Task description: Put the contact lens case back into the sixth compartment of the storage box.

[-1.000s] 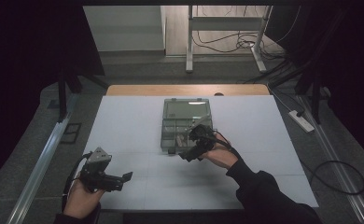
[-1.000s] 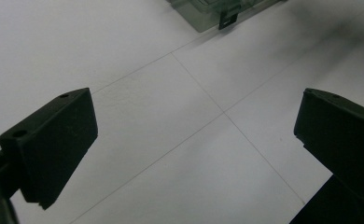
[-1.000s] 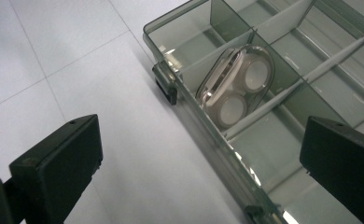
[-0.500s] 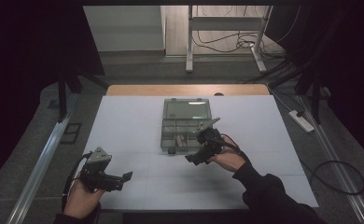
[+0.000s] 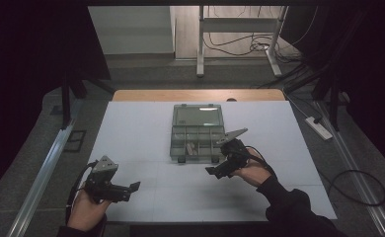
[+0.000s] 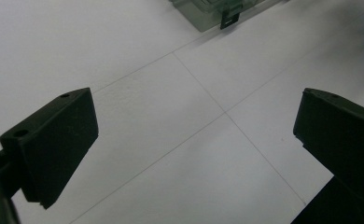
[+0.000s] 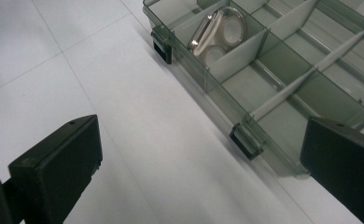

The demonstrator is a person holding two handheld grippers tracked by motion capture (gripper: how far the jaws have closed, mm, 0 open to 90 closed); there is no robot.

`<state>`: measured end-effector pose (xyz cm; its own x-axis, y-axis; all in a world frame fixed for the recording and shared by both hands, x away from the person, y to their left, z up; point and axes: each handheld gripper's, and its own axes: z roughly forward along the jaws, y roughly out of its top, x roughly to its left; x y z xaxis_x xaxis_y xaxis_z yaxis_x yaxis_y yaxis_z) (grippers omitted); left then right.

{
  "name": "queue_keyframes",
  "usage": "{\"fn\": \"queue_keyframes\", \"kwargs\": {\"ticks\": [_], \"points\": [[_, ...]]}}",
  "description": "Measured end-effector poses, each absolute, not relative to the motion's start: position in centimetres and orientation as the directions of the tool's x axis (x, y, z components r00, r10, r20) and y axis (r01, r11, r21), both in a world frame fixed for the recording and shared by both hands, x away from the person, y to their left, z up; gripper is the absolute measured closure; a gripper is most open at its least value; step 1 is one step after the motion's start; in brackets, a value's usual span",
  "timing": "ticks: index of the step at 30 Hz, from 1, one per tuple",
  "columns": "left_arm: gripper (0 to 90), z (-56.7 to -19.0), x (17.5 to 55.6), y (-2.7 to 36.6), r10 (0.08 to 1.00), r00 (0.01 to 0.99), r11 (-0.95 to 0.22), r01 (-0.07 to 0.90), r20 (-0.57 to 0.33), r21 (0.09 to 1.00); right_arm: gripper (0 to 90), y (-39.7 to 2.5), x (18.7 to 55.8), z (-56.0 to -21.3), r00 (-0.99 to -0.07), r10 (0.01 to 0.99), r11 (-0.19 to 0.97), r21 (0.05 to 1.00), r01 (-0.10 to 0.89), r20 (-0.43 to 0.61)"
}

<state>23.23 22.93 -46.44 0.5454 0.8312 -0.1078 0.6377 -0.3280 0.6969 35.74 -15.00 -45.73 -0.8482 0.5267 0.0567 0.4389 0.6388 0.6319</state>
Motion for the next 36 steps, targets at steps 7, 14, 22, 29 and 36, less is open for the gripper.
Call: {"fn": "queue_keyframes", "kwargs": {"ticks": [7, 14, 22, 29, 36], "points": [[0.4, -46.4, 23.2, 22.9, 0.831, 0.546, -0.329, 0.637, -0.107, 0.697, 0.0, -16.3, 35.1, -45.6, -0.842, 0.534, 0.624, 0.636, 0.454, 0.077], [0.4, -46.4, 23.2, 22.9, 0.831, 0.546, -0.328, 0.638, -0.108, 0.697, 0.0, -17.6, 34.4, -45.7, -0.834, 0.546, 0.620, 0.631, 0.466, 0.081], [0.4, -46.4, 23.2, 22.9, 0.831, 0.545, -0.329, 0.638, -0.107, 0.696, 0.0, -19.3, 33.7, -45.5, -0.821, 0.565, 0.606, 0.635, 0.480, 0.081], [0.4, -46.4, 23.2, 22.9, 0.832, 0.545, -0.328, 0.639, -0.108, 0.696, 0.0, -20.8, 33.1, -45.4, -0.809, 0.581, 0.589, 0.642, 0.491, 0.086], [0.4, -46.4, 23.2, 22.9, 0.832, 0.544, -0.328, 0.639, -0.108, 0.696, 0.0, -22.2, 32.5, -45.5, -0.797, 0.599, 0.582, 0.641, 0.500, 0.078]]}}
